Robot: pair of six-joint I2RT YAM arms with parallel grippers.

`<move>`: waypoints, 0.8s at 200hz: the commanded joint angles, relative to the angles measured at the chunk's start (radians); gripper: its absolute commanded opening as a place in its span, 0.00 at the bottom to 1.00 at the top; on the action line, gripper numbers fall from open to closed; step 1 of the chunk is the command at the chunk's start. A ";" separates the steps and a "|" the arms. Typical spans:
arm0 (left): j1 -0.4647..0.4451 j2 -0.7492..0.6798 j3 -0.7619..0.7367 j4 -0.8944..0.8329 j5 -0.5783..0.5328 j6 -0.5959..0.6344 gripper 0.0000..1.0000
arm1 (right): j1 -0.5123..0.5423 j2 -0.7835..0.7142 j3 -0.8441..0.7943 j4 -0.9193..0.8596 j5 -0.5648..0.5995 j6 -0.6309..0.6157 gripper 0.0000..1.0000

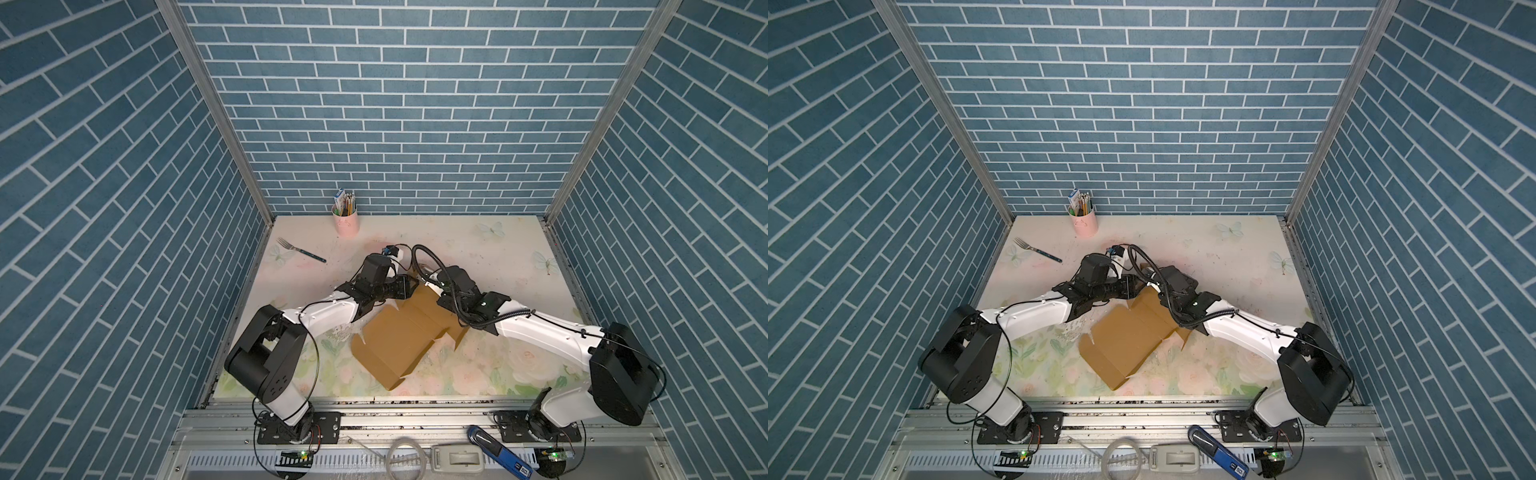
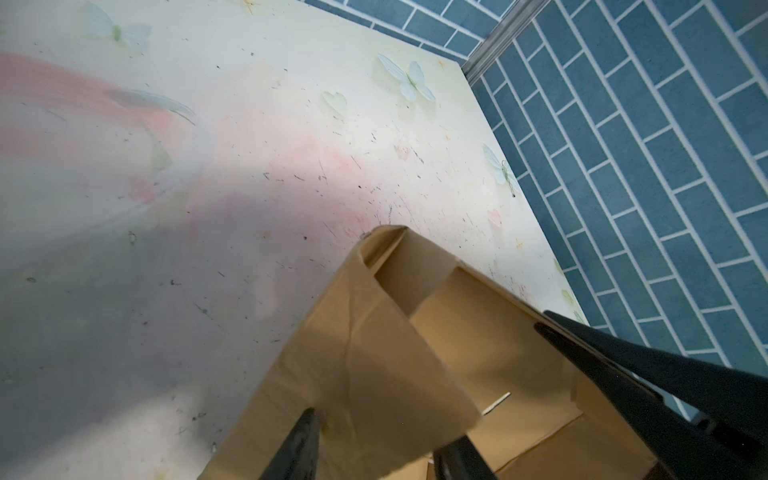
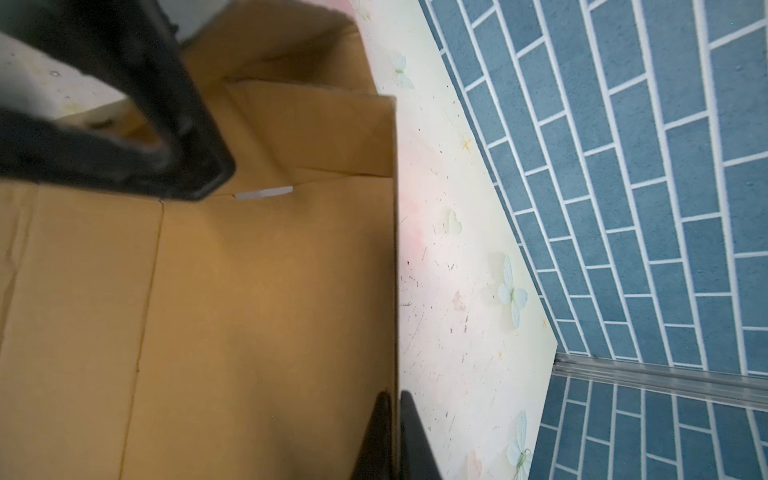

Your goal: Fold the paper box

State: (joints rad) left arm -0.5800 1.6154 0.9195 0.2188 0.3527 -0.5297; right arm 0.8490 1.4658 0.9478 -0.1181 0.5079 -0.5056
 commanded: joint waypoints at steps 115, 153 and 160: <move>0.183 -0.206 -0.157 0.054 0.062 0.069 0.46 | 0.037 0.003 -0.011 0.021 0.022 -0.097 0.08; 0.219 -0.160 -0.186 0.089 0.002 0.098 0.47 | 0.056 0.004 -0.006 0.027 0.046 -0.140 0.08; 0.219 -0.142 -0.184 0.088 -0.004 0.112 0.47 | 0.058 0.004 -0.006 0.026 0.049 -0.147 0.08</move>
State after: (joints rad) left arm -0.3744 1.4296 0.7444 0.2859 0.4019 -0.4610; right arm 0.8928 1.4662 0.9478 -0.1051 0.5304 -0.5919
